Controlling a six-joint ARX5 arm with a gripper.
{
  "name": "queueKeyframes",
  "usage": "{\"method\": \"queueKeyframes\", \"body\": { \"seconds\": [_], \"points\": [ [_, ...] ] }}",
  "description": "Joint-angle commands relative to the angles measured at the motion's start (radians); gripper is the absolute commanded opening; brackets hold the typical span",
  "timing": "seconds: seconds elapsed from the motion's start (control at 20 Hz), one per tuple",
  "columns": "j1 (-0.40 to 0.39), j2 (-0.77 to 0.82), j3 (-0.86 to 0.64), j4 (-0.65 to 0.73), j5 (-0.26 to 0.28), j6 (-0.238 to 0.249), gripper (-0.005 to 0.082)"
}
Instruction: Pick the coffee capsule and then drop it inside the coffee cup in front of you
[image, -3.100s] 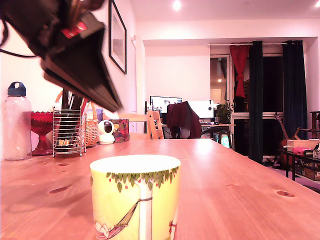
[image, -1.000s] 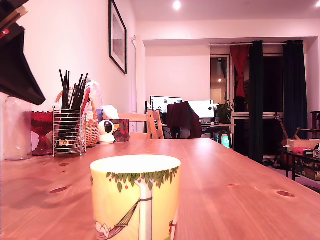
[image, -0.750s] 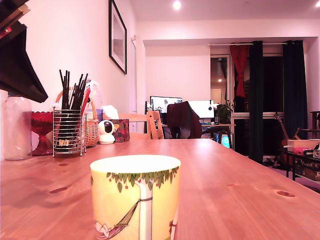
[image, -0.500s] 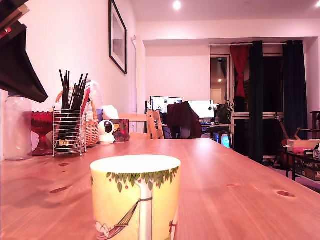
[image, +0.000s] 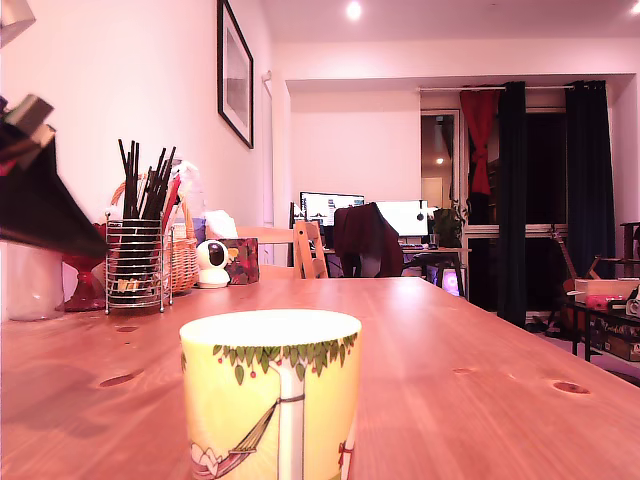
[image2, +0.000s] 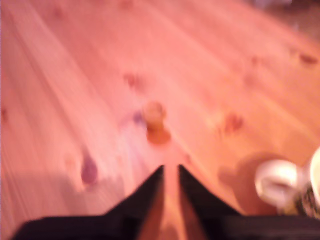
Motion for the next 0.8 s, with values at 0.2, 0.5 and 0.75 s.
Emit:
{"method": "queueKeyframes", "body": {
  "seconds": [0.2,0.5,0.75],
  "points": [
    [0.0,0.018,-0.122,0.169,0.003,0.046,0.0573],
    [0.006,0.127,-0.17,0.365,0.012,0.051,0.0571],
    [0.006,0.294,-0.17,0.529,0.058,0.07,0.0571]
  ]
}}
